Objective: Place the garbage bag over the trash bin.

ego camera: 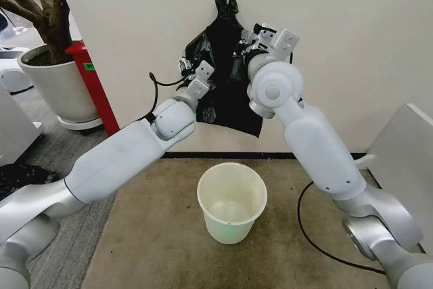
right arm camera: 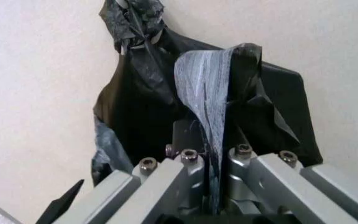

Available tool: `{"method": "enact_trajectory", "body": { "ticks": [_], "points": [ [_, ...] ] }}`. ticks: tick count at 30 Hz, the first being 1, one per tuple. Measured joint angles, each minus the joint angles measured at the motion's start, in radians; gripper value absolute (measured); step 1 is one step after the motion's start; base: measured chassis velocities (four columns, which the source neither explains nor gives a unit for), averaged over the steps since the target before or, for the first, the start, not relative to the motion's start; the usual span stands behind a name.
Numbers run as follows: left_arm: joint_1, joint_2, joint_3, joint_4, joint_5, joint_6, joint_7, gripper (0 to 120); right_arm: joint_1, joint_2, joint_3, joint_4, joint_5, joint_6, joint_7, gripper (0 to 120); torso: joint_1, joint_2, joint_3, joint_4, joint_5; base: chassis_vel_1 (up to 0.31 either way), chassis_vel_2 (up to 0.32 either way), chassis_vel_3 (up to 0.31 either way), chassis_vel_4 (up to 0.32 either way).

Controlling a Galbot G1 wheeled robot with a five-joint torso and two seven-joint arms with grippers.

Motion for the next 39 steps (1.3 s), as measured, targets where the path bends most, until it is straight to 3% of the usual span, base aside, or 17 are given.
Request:
{"method": "enact_trajectory", "body": {
  "ticks": [17, 24, 31, 39],
  "points": [
    [-0.005, -0.025, -0.052, 0.029, -0.183, -0.003, -0.056, 27, -0.030, -0.053, 0.021, 0.016, -0.009, 0.003, -0.026, 0, 0.000, 0.000, 0.000, 0.0001, 0.0000, 0.000, 0.000, 0.000, 0.000],
    [-0.019, -0.040, -0.131, -0.011, -0.384, -0.027, -0.148, 0, -0.104, -0.121, 0.050, 0.018, -0.080, 0.000, -0.167, 0, 0.000, 0.000, 0.000, -0.0002, 0.0003, 0.000, 0.000, 0.000, 0.000],
    [-0.016, -0.007, -0.227, -0.076, -0.569, -0.026, -0.205, 0, -0.146, -0.159, 0.081, 0.035, -0.117, 0.033, -0.323, 0, 0.000, 0.000, 0.000, 0.0002, 0.0001, 0.000, 0.000, 0.000, 0.000],
    [-0.005, 0.031, -0.270, -0.125, -0.666, -0.030, -0.204, 0, -0.151, -0.185, 0.093, 0.059, -0.113, 0.039, -0.372, 0, 0.000, 0.000, 0.000, 0.0001, 0.0000, 0.000, 0.000, 0.000, 0.000]
  ]
}}
